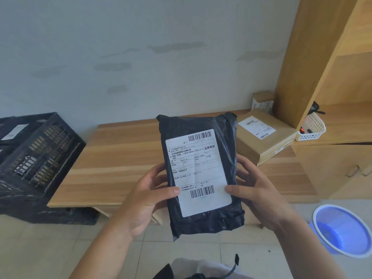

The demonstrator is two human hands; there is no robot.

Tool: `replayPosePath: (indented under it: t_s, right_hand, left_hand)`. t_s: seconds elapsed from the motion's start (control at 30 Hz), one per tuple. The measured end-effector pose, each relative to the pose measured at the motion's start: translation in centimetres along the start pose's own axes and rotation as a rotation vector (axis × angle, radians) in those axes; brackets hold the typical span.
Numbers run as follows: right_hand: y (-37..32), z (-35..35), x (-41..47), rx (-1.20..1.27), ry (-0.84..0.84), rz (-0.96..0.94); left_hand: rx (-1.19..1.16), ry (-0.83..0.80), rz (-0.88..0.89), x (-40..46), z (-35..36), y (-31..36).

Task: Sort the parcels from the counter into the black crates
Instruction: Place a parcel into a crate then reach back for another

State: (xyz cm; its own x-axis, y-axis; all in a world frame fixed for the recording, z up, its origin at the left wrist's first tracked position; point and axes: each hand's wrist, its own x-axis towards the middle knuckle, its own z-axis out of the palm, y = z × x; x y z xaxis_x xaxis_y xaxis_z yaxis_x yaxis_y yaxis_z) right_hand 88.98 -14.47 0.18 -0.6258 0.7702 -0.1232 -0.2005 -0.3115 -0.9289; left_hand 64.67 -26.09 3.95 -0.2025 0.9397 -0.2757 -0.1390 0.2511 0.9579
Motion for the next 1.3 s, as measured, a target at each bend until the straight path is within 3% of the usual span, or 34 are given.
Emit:
replayPosePath:
  t_s: [0.2,0.57,0.77,1.0,1.3]
  right_hand:
    - [1.9,6.6,1.4,-0.032,-0.104,0.054]
    - [9.8,27.8,2.2,-0.126,-0.347,0.328]
    - [14.3,37.8,1.0,-0.2,-0.478,0.412]
    - [17.0,44.7,0.2,-0.293,-0.616,0.412]
    - [19.0,51.2,4.2,-0.334,-0.679,0.466]
  left_hand:
    - [-0.044,0.051,-0.013,-4.5,-6.1,-1.2]
    - [-0.16,0.477,-0.056,-21.2,-21.2,-6.7]
    - [-0.222,0.609,-0.072,-29.6,-27.7,-10.1]
    - [-0.301,0.725,-0.076,-34.9,-32.0,-12.7]
    - [-0.327,0.813,-0.1,-35.2,-37.6,-12.6]
